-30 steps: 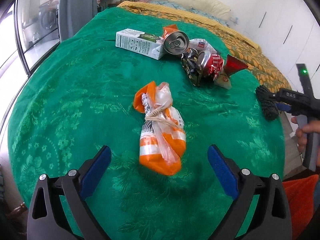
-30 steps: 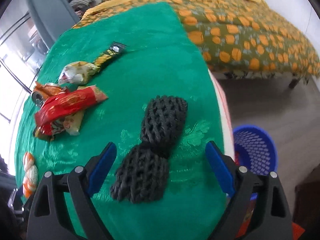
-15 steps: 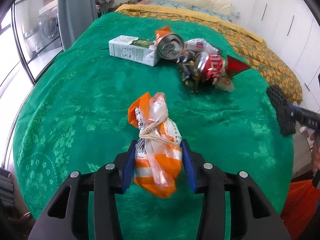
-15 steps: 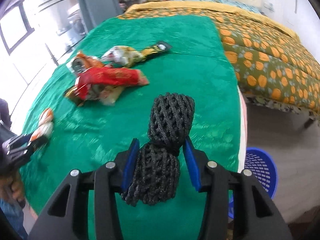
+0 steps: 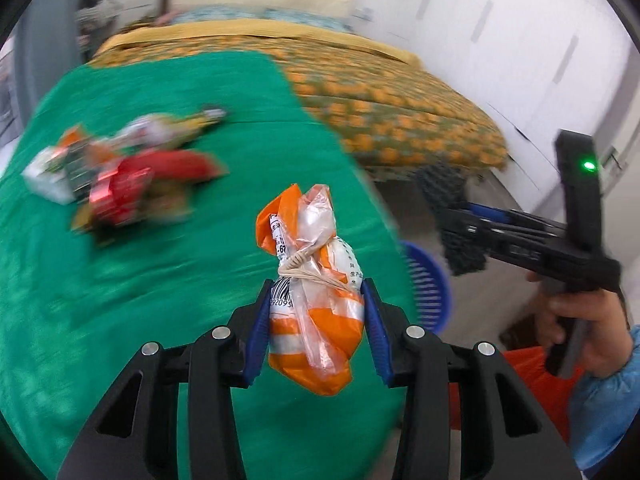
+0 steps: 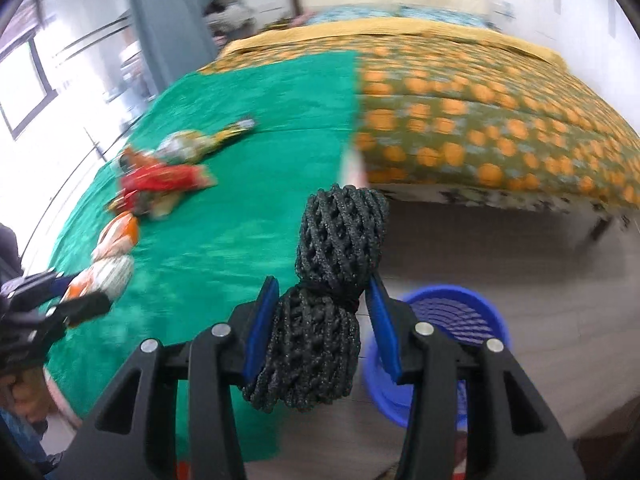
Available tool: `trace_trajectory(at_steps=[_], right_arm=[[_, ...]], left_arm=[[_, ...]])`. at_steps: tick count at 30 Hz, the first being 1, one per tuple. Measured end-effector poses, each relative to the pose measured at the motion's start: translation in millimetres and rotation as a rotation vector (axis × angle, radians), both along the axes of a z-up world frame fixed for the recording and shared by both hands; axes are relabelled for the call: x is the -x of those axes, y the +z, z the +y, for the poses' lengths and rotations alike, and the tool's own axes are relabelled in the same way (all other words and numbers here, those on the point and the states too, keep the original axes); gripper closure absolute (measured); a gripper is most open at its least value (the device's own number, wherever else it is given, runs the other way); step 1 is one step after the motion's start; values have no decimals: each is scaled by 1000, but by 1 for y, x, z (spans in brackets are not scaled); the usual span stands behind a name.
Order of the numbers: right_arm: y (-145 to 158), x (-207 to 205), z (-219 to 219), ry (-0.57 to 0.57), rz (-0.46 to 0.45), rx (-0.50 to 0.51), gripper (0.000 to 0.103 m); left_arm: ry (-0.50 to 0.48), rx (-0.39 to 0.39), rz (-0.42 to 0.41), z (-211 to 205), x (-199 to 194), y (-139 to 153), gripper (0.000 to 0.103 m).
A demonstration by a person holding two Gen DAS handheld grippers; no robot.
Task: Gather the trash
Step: 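Carry both items over the blue wastebasket and open both grippers, then move both tools back over the table toward the remaining trash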
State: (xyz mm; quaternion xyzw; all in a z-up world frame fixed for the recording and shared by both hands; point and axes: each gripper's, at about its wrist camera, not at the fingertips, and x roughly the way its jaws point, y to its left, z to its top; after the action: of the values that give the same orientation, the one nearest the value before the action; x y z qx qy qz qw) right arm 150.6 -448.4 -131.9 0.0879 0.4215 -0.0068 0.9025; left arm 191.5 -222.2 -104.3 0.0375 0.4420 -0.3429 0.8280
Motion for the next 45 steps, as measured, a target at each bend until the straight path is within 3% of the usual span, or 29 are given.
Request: trace_trajectory(at_steps=[5,12,18,25,28,29,31,34,37,39,43,45], right_arm=[[-15,9,-66,-95,40,-1,59],[-70,11,-135,-177,143,-24,58],[-105,4,-168,-189,210,-49,58],[-135,-5,-190,-199,237,-126,56],[-142,-9,-197,-206,233,-159,24],[-143,-9,-199,-212,229,-166,24],[-144,-10,-205,-225,225,-185,24],[-133,-6,-213,-252,197,-193,24],[-109,1,-217,-282,135,-171,16],[-85,9,-215,-299,73,-145,13],[-44,21,-205,-325,-45,-98,9],[-24,25,-193,-328,-111,-77,9]], left_arm=[[-94,4,42,-84,14,-11,61],[-150,-49,97,-189,22,-65,60],[-149,-87,151,-235,9,-116,60],[-151,-137,179,-260,-2,-160,59],[-141,-150,174,-266,-8,-174,37],[-130,-151,167,-267,-10,-176,29],[-114,-150,161,-271,-15,-181,24],[-95,-145,158,-272,-18,-178,18],[-99,-90,122,-263,-8,-157,12],[-103,-45,85,-254,2,-136,5],[-115,71,34,-223,25,-84,5],[-116,88,-1,-205,35,-65,5]])
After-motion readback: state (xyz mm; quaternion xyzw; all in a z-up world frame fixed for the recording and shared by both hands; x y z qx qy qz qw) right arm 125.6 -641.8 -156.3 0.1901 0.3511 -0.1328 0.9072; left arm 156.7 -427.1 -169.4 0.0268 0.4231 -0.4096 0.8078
